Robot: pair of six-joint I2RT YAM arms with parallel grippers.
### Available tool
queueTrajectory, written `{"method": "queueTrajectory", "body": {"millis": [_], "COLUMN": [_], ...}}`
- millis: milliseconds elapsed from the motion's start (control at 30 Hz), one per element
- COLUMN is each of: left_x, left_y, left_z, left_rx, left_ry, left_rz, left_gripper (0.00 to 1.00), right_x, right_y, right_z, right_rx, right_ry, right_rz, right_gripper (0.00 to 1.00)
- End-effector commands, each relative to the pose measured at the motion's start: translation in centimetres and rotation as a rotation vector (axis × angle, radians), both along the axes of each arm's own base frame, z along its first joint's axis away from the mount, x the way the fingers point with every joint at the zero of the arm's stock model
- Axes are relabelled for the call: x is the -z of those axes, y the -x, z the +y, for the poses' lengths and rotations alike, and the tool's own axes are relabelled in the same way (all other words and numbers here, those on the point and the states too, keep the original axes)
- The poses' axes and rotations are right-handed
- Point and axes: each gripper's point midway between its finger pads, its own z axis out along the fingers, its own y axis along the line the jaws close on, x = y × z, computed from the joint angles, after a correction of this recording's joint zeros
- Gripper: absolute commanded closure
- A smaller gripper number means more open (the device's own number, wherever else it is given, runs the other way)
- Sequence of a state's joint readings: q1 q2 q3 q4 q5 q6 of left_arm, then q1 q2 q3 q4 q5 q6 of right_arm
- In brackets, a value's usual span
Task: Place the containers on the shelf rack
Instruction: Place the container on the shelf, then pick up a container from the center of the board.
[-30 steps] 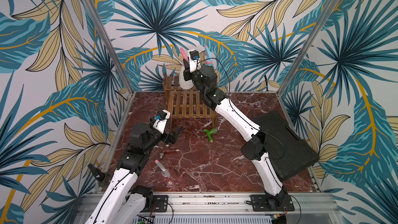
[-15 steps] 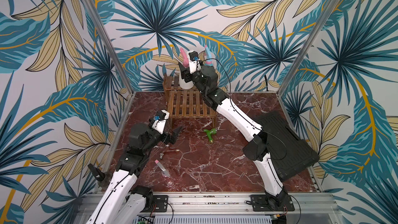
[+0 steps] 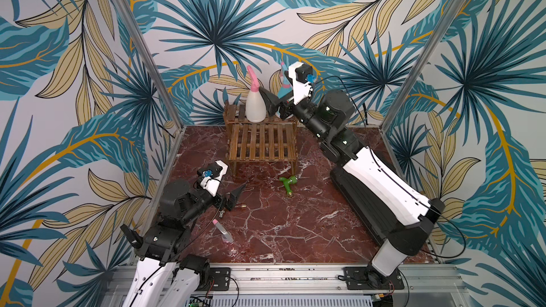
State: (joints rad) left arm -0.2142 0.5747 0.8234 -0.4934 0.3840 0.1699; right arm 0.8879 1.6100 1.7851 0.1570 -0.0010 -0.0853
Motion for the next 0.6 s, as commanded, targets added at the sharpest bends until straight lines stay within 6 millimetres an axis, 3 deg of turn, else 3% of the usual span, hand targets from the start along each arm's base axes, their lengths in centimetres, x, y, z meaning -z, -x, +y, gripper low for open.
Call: {"method": "queueTrajectory", "body": {"millis": [0, 100, 200, 367, 567], "left_x": [1.1, 1.0, 0.6, 0.9, 1.7], "left_y": [-0.1, -1.0, -1.7, -3.1, -4.2], "left_z": [2.0, 3.9, 4.6, 5.1, 4.3], "left_rx": [-0.106, -0.231, -0.283, -0.324, -0.283], "left_ry": [-0.073, -0.079, -0.070, -0.078, -0.076], "left_rz": [0.061, 0.075, 0.066, 0.016, -0.032], "left_gripper": [0.00, 0.00, 0.00, 0.00, 0.00], "right_x": [3.8, 8.4, 14.1, 23.0, 27.8], "right_y": [3.5, 6.7, 10.5, 18.0, 24.7], "right_z": [-0.6, -2.5, -2.4, -0.2, 4.9], "right_rx": [-0.101, -0.138, -0.226, -0.376, -0.500], "right_ry": [0.011, 0.043, 0.105, 0.235, 0.339], "right_rz": [0.014, 0.034, 0.087, 0.132, 0.112], "right_gripper": [0.01, 0.01, 0.01, 0.01, 0.01]}}
